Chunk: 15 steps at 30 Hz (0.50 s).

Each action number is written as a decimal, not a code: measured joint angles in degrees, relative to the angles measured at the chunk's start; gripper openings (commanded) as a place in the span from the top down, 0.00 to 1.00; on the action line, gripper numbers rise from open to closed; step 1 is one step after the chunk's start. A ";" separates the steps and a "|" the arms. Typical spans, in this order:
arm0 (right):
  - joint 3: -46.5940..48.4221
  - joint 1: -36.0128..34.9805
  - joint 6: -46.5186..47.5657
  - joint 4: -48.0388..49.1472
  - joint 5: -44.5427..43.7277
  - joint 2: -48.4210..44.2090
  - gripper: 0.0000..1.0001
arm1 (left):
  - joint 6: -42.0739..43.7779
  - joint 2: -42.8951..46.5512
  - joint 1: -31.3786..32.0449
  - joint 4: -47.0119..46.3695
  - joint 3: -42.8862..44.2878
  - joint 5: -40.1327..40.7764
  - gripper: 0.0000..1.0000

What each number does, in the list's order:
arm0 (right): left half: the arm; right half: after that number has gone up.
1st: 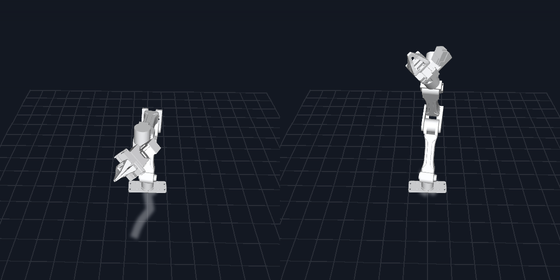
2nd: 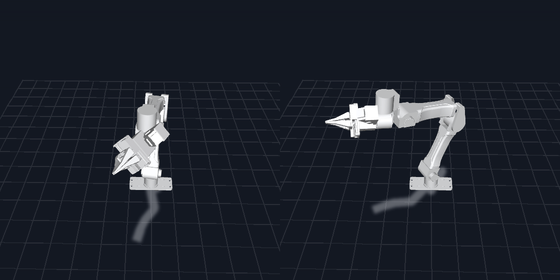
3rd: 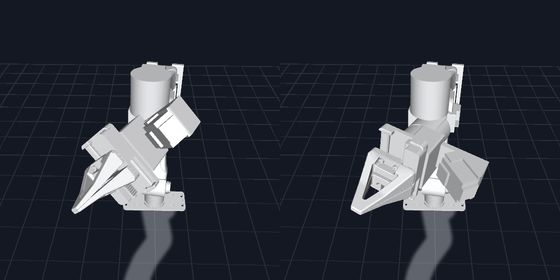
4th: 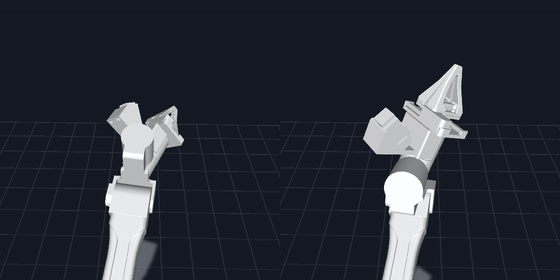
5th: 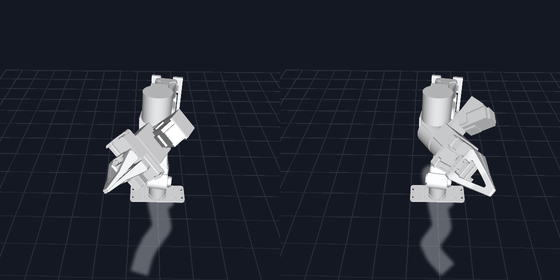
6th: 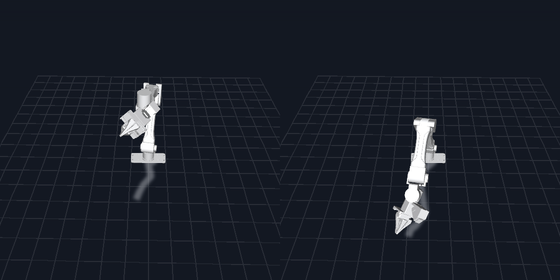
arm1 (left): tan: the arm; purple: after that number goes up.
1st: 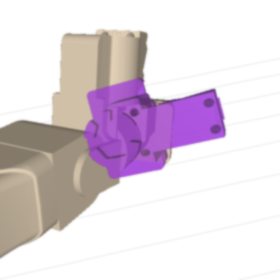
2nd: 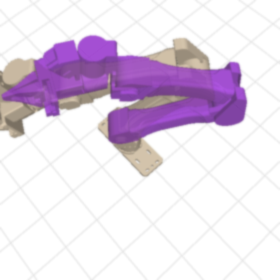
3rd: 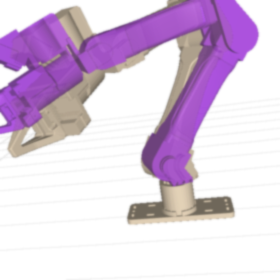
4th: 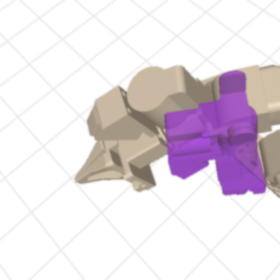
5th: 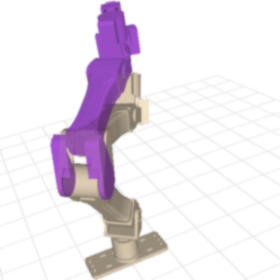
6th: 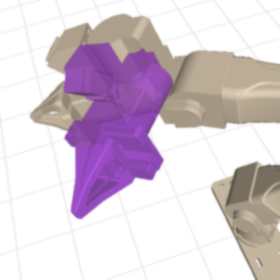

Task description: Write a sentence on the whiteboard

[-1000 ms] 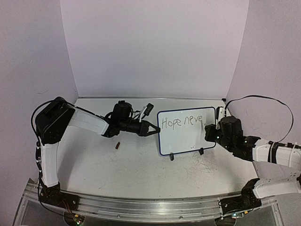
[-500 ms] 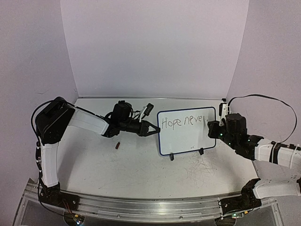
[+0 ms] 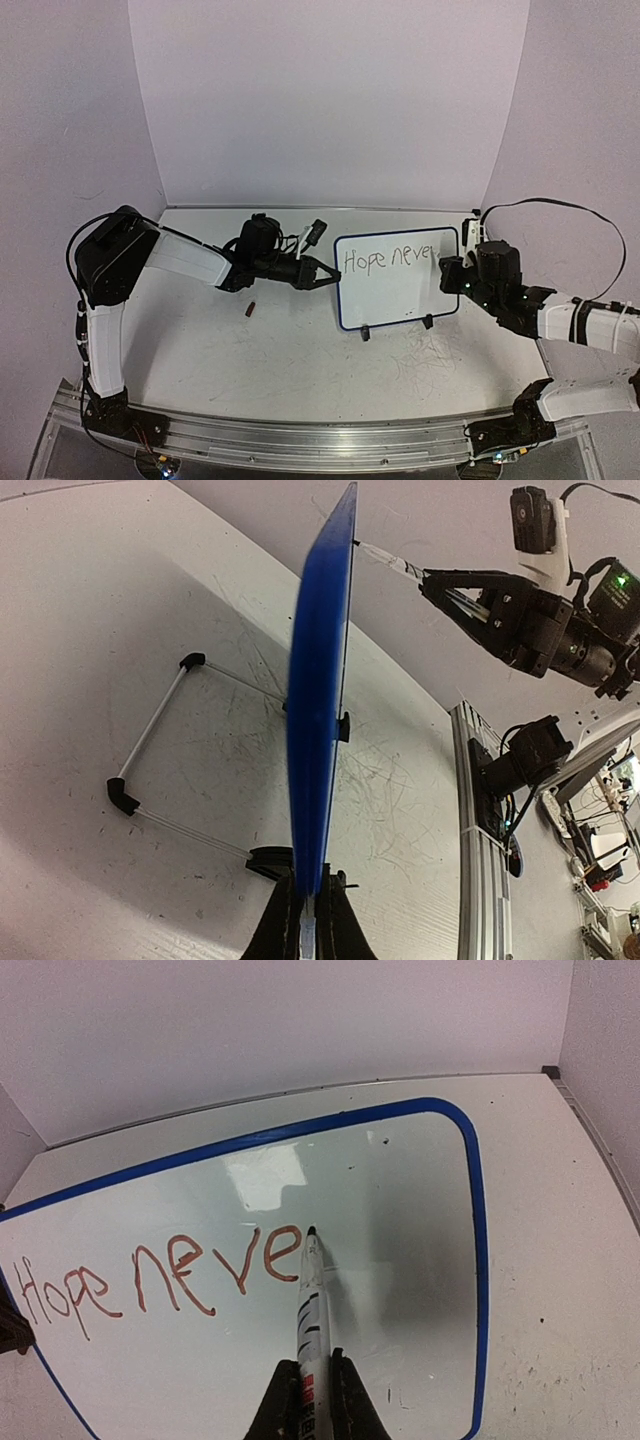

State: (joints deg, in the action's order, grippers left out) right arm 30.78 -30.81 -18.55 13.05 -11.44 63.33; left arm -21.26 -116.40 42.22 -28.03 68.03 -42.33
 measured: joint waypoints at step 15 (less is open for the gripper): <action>0.73 0.04 -0.13 1.29 -0.24 1.08 1.00 | 0.07 0.00 0.00 0.00 0.00 -0.02 1.00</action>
State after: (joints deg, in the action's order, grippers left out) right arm 31.51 -30.76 -18.69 14.33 -11.68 64.40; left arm -21.19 -116.40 42.22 -28.03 68.03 -42.35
